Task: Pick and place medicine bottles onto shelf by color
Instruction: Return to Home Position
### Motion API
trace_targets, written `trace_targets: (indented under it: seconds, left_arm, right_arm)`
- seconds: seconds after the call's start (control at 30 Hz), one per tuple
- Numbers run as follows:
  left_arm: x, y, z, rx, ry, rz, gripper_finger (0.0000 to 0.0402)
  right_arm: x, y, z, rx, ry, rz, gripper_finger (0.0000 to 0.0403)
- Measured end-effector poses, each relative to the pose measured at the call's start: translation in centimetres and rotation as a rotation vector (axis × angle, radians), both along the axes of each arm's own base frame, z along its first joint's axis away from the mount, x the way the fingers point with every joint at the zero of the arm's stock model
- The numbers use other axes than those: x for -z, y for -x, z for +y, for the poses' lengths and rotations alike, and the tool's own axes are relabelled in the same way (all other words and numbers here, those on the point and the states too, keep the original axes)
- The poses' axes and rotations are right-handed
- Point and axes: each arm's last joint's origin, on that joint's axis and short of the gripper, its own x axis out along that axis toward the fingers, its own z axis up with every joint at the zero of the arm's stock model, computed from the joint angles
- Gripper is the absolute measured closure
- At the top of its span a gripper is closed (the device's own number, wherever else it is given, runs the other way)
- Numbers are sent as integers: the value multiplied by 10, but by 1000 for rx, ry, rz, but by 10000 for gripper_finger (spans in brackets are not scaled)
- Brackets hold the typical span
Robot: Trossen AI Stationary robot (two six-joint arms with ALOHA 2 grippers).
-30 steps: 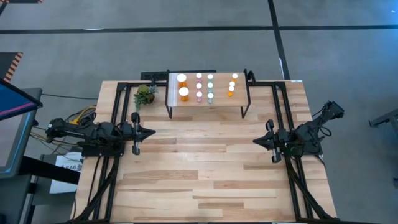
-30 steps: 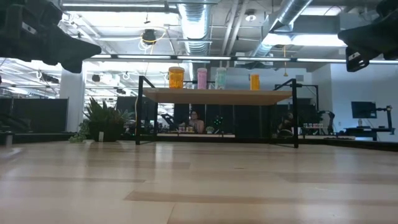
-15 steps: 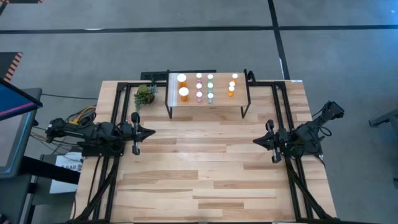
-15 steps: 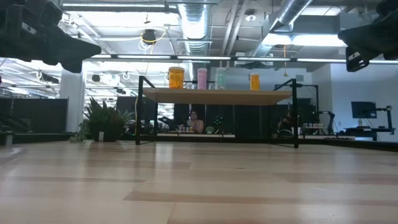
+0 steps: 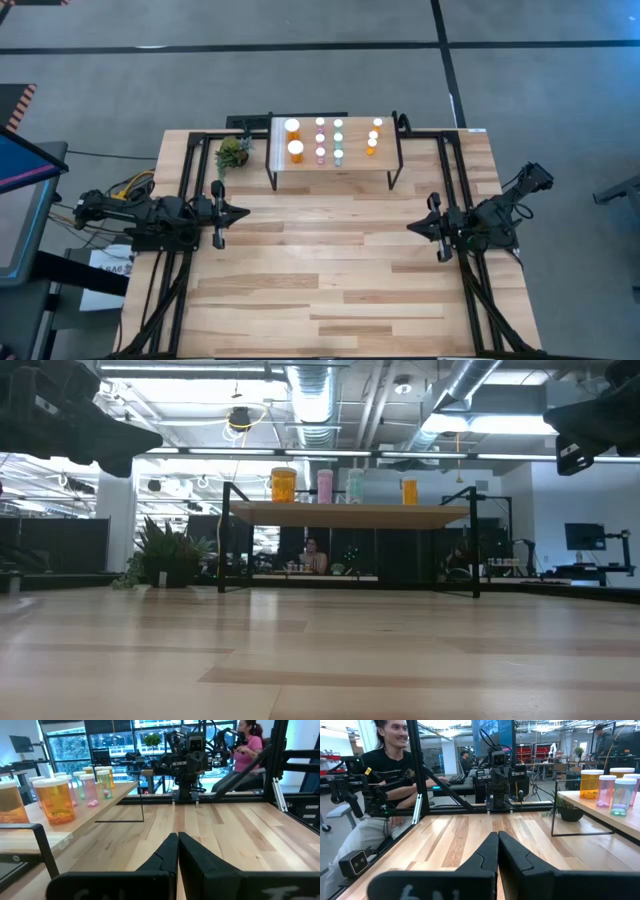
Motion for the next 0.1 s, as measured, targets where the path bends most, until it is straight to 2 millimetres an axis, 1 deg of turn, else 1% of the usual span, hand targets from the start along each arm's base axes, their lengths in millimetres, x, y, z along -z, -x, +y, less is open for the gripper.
trace_targets:
  seconds: [0.1]
  left_arm:
    - [0, 0, 0, 0, 5, 0, 401]
  right_arm:
    - [0, 0, 0, 0, 0, 0, 373]
